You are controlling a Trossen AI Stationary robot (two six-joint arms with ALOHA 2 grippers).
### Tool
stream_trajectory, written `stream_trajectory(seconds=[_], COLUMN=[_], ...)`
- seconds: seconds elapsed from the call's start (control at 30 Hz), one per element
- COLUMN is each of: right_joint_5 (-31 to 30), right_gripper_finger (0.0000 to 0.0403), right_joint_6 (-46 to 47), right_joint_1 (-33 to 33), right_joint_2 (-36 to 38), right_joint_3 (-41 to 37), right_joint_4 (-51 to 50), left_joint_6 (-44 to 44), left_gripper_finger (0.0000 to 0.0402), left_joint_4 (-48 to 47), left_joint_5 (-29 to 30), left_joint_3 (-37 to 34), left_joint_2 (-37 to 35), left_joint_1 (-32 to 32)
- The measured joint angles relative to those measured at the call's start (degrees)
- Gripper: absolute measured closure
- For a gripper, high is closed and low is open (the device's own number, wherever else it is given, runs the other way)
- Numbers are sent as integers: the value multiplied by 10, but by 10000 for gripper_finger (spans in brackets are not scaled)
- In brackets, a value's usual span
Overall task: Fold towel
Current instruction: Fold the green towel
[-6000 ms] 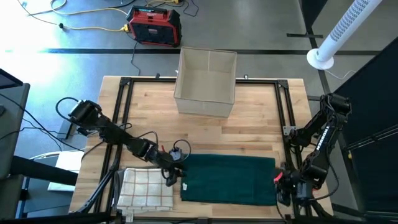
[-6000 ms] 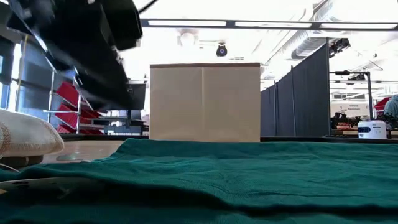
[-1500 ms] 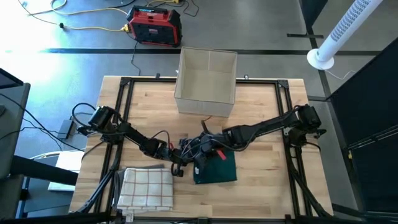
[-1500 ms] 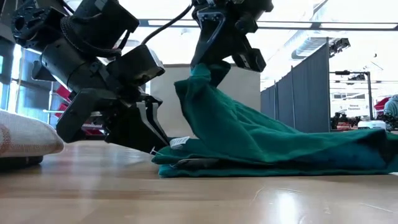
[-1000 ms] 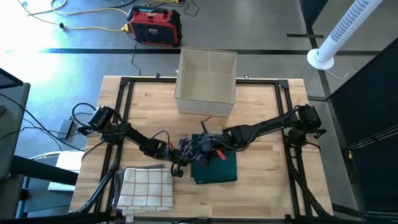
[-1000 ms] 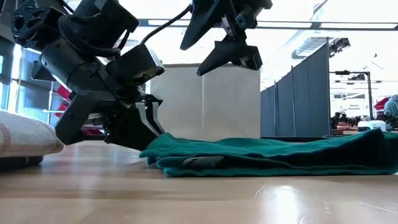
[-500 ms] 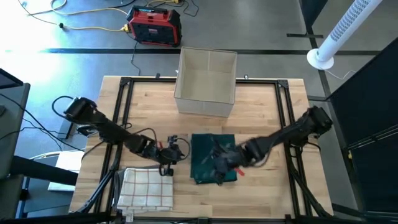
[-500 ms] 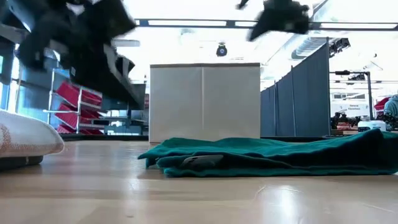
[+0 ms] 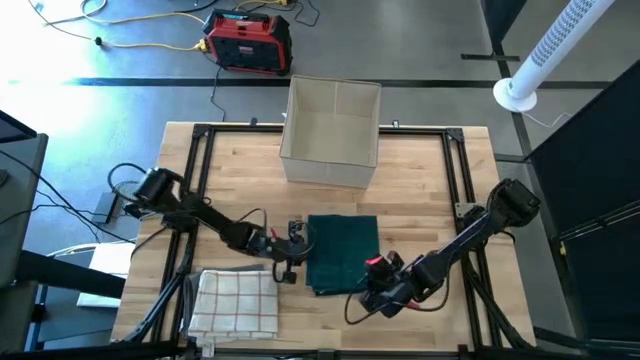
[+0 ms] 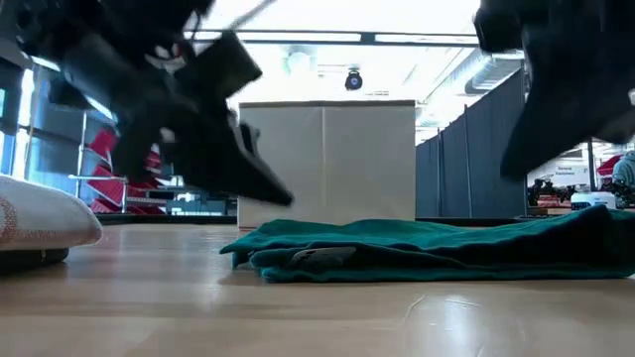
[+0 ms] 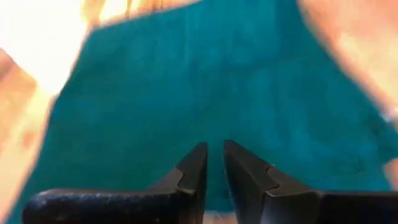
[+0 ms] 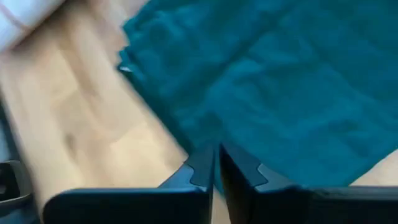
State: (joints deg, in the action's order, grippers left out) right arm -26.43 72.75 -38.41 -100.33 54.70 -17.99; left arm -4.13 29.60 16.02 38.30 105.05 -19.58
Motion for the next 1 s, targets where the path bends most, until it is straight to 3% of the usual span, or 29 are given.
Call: stream_trajectory(seconds=[0.2, 0.47, 0.8, 1.0], right_joint_5=[1, -20, 4, 1], right_gripper_finger=[400, 402, 403, 403], right_joint_6=[48, 54, 19, 4], right_joint_1=[-15, -13, 4, -4], right_joint_2=[-4, -3, 11, 29], right_joint_3=[-65, -75, -75, -53], right_joint_4=[47, 27, 50, 58], left_joint_6=[-66, -126, -117, -42], left_gripper_finger=[355, 355, 355, 355], left_joint_4=[-24, -22, -40, -100], left_joint_5=[-25, -57, -60, -23], left_joint_3=[2, 5, 6, 7], left_joint_2=[15, 16, -8, -116], left_joint_1=[-13, -59, -75, -72])
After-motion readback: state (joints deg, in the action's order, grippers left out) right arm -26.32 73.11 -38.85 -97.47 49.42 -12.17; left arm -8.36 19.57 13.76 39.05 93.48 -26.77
